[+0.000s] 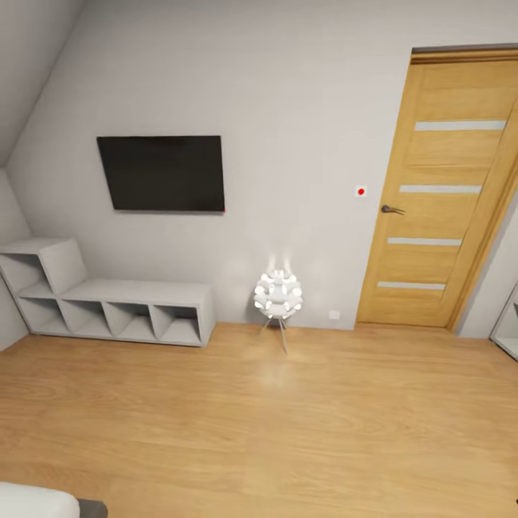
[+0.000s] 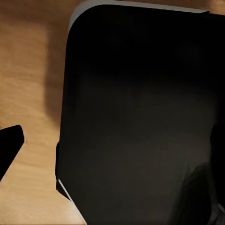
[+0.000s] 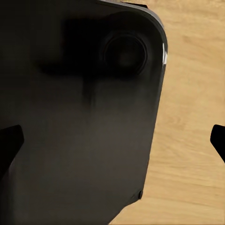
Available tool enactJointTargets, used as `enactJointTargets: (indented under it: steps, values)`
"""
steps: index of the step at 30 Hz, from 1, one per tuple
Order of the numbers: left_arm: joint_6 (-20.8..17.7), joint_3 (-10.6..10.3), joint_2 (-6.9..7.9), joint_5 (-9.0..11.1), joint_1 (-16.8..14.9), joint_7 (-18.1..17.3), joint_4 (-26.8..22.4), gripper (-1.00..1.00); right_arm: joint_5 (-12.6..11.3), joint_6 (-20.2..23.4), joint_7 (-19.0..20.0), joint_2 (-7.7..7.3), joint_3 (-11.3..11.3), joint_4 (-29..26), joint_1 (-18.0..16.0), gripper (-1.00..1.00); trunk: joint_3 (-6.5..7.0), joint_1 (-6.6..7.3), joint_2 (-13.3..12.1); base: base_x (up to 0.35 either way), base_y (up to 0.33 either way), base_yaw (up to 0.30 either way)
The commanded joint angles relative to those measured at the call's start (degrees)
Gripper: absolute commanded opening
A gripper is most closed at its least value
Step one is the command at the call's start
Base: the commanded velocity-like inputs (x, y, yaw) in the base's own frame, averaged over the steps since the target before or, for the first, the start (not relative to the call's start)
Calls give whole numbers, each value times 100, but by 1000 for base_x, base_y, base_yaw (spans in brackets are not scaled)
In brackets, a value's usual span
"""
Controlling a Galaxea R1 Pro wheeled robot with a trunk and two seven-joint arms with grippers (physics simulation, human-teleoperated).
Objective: Attach the digital camera to the camera tripod in the bedroom.
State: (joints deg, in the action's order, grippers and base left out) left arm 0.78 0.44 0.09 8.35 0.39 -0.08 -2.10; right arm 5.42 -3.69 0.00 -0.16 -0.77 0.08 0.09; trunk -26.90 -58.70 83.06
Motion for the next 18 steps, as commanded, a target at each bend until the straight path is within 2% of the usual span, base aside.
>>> enactJointTargets:
  steps: [1, 18]
  values:
    - [4, 0, 1, 43, 4, -1, -9, 100, 56, -18, -2, -2, -2, 1, 0, 100, -3, -3, 2, 261, 251, 0]
    - [10, 6, -17, 42, 4, 49, -9, 100, 47, -48, -31, 32, 4, 1, 0, 100, -3, -3, 2, 285, 217, -7]
